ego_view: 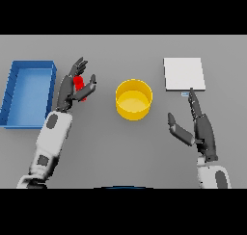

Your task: Pick up the red beaker and tilt it to pour out 1 green nut into yellow bowl. Pick up the yellow bowl and place it on the metallic measuring scale.

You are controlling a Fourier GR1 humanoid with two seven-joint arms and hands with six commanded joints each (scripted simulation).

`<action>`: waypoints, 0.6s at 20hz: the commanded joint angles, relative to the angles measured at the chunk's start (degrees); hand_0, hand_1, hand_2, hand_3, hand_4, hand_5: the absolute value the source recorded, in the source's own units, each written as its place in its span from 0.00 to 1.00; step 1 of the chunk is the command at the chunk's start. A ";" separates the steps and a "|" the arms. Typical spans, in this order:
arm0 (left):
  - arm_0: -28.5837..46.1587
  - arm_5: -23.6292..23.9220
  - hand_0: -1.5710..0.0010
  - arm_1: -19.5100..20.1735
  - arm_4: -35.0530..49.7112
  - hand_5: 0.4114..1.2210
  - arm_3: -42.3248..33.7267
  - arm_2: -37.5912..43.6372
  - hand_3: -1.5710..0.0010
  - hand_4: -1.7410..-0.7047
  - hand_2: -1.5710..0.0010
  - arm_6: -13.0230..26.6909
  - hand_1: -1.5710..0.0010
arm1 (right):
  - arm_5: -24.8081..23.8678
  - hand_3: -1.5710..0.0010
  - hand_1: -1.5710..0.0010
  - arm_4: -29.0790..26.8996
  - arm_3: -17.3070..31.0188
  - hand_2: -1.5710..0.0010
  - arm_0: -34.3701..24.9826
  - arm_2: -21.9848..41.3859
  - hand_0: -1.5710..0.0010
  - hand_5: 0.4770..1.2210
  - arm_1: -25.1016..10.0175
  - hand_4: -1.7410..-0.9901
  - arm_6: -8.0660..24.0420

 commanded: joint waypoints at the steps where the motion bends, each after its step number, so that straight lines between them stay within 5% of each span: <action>1: -0.38 0.68 0.64 -0.28 0.29 0.55 1.12 0.65 0.73 0.31 0.62 -0.46 0.61 | -0.07 1.00 1.00 -0.13 0.12 1.00 -0.38 -0.18 1.00 0.28 -0.01 0.66 0.04; 5: -1.19 0.60 0.26 -1.21 0.45 0.82 2.61 1.18 0.37 0.14 0.25 -3.89 0.25 | -0.23 1.00 1.00 -0.04 0.13 1.00 -0.64 -0.17 1.00 0.28 0.07 0.68 0.24; 8: -1.86 1.75 0.13 -1.65 0.70 0.88 3.16 1.42 0.19 0.10 0.13 -3.79 0.13 | -0.03 1.00 1.00 -0.13 0.63 1.00 -1.40 -0.31 1.00 0.27 -0.12 0.70 0.11; 12: -2.45 1.62 0.05 -0.15 1.22 0.88 1.69 1.53 0.08 0.04 0.05 -3.64 0.05 | -0.35 1.00 1.00 1.08 0.98 1.00 -0.67 0.34 1.00 0.26 -0.10 0.75 -1.57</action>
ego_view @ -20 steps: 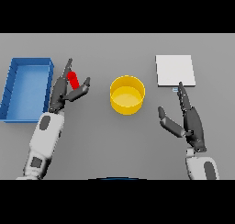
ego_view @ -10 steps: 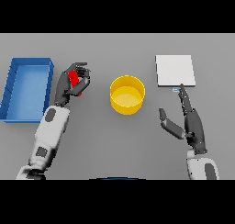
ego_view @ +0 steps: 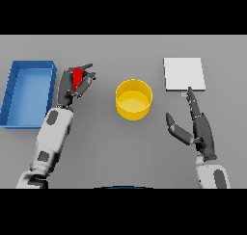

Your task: Pick up the red beaker and tilt it to pour out 1 green nut into yellow bowl. Pick up the yellow bowl and place it on the metallic measuring scale.

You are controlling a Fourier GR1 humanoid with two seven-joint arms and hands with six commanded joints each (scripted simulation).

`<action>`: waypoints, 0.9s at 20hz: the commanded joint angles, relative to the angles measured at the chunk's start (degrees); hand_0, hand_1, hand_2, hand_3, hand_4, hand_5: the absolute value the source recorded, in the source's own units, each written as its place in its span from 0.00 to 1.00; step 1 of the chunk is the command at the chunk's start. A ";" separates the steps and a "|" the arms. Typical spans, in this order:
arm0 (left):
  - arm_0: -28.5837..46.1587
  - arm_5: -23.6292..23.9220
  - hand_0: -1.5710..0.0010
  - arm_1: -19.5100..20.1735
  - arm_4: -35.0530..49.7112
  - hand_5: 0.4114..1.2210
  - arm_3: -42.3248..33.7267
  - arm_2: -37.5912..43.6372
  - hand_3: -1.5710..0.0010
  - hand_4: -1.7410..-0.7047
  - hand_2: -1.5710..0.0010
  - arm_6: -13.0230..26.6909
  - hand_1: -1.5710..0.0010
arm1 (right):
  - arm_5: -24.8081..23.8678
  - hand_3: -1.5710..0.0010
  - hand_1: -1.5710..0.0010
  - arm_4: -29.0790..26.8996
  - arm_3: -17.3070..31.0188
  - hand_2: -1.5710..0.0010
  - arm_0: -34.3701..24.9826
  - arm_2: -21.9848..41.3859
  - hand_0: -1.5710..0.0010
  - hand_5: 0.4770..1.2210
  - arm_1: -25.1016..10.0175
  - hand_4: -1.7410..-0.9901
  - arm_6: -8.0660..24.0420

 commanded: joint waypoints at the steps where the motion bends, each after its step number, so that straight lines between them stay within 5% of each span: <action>1: -0.71 0.28 0.04 0.16 -0.44 0.88 -0.64 -0.48 0.06 0.03 0.04 0.96 0.04 | -0.16 1.00 1.00 0.20 -0.18 1.00 -0.16 -0.26 1.00 0.25 -0.42 0.77 0.26; 9: -2.49 -2.82 0.01 7.92 -14.41 0.89 -10.56 -14.62 0.01 0.01 0.01 10.84 0.01 | -1.39 1.00 1.00 2.33 -0.09 1.00 -0.74 0.04 1.00 0.25 -0.82 0.86 0.23; 18: -6.92 -8.30 0.00 11.39 -27.08 0.92 -15.45 -27.58 0.00 0.00 0.00 21.47 0.00 | -0.53 1.00 1.00 1.93 -0.59 1.00 -0.07 0.63 1.00 0.28 -0.43 0.90 0.01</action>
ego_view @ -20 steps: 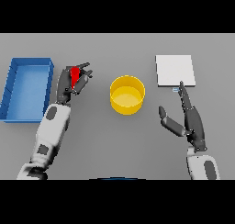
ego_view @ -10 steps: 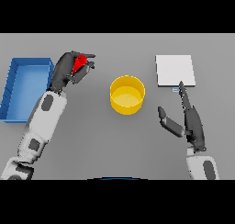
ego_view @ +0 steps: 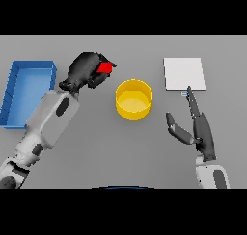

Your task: Pick up the red beaker and tilt it to pour out 1 green nut into yellow bowl. Pick up the yellow bowl and place it on the metallic measuring scale.

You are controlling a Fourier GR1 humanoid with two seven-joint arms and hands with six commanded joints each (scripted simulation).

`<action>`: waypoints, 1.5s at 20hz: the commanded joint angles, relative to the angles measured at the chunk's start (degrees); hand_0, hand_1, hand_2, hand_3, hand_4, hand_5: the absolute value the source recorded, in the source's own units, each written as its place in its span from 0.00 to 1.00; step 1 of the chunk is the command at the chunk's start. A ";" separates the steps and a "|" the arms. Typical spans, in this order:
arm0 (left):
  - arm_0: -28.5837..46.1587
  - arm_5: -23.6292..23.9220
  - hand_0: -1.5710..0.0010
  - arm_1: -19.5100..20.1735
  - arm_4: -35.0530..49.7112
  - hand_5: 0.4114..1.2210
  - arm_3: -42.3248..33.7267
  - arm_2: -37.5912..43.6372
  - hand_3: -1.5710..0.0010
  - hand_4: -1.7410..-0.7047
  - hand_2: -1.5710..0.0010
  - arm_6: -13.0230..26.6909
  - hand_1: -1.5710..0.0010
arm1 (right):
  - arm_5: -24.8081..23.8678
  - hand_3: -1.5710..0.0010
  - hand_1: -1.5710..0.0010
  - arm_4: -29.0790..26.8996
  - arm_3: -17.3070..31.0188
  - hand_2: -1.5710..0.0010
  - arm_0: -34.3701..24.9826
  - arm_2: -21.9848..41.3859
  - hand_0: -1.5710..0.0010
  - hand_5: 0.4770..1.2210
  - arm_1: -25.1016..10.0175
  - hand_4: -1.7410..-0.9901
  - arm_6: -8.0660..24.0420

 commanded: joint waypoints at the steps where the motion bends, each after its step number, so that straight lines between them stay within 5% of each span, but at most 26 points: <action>1: -2.06 -1.70 0.00 0.69 -2.68 0.93 0.85 -2.59 0.00 0.00 0.00 0.42 0.00 | 0.05 1.00 1.00 0.05 0.32 1.00 -0.17 -0.14 1.00 0.29 -0.21 0.90 0.03; 5: -8.56 -8.09 0.00 1.83 -9.80 0.97 4.32 -10.34 0.00 0.00 0.00 1.16 0.00 | -0.10 1.00 1.00 0.31 -0.11 1.00 -0.41 -0.31 1.00 0.28 -0.57 0.90 0.64; 9: -14.34 -14.11 0.00 2.06 -16.73 0.99 8.77 -17.35 0.00 0.15 0.00 0.08 0.00 | -0.08 1.00 1.00 0.31 -0.24 1.00 0.42 0.52 1.00 0.27 0.56 0.90 -0.57; 15: -21.22 -19.11 0.00 0.41 -24.96 1.00 13.97 -24.94 0.00 0.04 0.00 -0.94 0.00 | 0.94 1.00 1.00 0.03 -0.19 1.00 0.13 0.64 1.00 0.28 -0.04 0.90 -0.01; 30: -27.03 -18.09 0.00 -3.08 -38.93 1.00 19.21 -37.36 0.00 0.01 0.00 -1.59 0.00 | -0.26 1.00 1.00 0.53 0.71 1.00 0.32 0.84 1.00 0.27 1.28 0.88 -0.50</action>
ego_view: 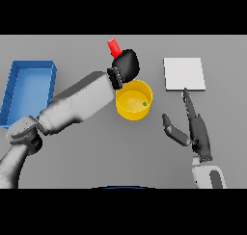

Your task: Pick up the red beaker and tilt it to pour out 1 green nut into yellow bowl. Pick up the yellow bowl and place it on the metallic measuring scale.

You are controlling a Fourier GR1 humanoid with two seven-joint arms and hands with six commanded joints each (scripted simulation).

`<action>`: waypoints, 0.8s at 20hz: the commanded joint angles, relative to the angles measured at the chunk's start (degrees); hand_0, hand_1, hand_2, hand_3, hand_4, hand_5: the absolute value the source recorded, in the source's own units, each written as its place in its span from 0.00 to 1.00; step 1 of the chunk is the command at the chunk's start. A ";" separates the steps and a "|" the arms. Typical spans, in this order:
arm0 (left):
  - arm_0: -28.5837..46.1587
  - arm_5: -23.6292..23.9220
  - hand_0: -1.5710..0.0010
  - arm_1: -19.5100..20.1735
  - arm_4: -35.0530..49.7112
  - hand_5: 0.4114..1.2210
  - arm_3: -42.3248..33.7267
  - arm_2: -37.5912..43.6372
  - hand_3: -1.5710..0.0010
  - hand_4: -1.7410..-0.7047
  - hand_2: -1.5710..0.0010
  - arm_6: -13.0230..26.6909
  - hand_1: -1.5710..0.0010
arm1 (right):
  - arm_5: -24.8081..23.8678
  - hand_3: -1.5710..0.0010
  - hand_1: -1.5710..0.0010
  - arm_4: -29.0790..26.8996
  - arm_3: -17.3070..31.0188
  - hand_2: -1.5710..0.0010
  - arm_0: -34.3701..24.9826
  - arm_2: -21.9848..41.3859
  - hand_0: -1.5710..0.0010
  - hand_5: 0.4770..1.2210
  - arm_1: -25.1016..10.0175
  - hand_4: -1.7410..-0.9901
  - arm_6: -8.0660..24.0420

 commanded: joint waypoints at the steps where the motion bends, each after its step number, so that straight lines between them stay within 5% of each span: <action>1: -0.81 -0.18 0.00 -0.35 -0.90 1.00 0.59 -0.93 0.00 0.01 0.00 -0.68 0.00 | -0.15 1.00 1.00 0.06 -0.10 1.00 0.05 0.00 1.00 0.27 0.00 0.88 -0.80; 9: -6.21 -2.70 0.00 -4.30 -7.12 1.00 5.03 -7.02 0.00 0.01 0.00 -5.00 0.00 | -0.30 1.00 1.00 0.86 -0.16 1.00 -1.00 0.08 1.00 0.28 -0.47 0.93 0.07; 16: -14.72 0.95 0.00 -0.04 -3.36 1.00 9.99 0.85 0.00 0.01 0.00 -7.71 0.00 | -1.45 1.00 1.00 2.03 0.43 1.00 -0.90 0.14 1.00 0.28 -0.42 0.96 -0.99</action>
